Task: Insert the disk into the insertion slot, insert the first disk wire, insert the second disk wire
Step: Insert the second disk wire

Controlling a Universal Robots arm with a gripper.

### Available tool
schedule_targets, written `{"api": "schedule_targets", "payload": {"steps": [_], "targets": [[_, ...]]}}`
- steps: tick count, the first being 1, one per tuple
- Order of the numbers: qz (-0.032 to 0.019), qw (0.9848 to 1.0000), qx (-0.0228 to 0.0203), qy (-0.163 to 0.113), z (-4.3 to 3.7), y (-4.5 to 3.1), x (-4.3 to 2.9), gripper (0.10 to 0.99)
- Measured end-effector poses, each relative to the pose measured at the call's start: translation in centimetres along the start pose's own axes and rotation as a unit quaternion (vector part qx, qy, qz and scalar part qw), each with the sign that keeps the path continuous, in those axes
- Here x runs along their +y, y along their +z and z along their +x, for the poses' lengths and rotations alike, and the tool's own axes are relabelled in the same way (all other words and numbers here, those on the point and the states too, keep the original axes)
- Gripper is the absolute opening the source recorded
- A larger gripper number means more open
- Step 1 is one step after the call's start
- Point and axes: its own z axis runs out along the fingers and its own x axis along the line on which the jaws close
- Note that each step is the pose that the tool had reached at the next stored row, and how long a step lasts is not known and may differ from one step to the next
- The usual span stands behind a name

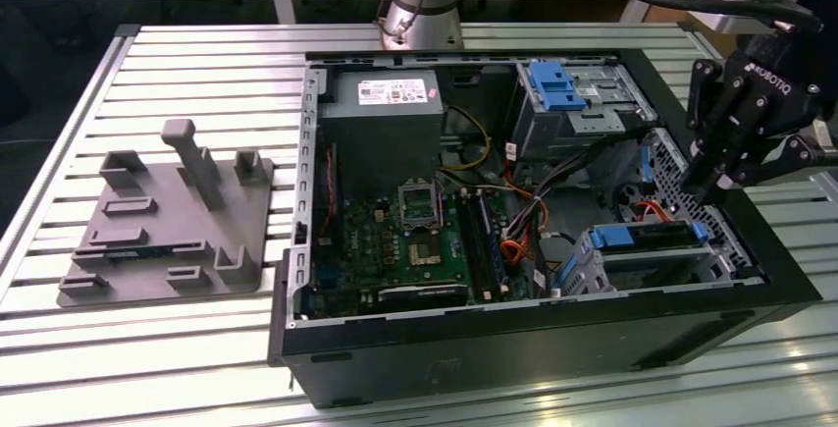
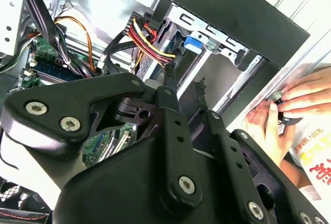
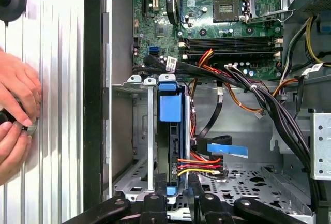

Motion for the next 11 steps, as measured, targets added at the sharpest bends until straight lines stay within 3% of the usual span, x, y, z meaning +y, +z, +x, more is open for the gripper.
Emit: {"api": "schedule_targets", "payload": {"steps": [4, 5, 11], "targets": [[0.0000, 1.0000, 0.0000, 0.000, -0.26, -0.03, 0.01, 0.369], [0.0001, 1.0000, 0.0000, 0.000, -0.55, -0.07, 0.01, 0.435], [0.0001, 1.0000, 0.0016, 0.000, -3.22, -0.43, 0.09, 0.435]]}}
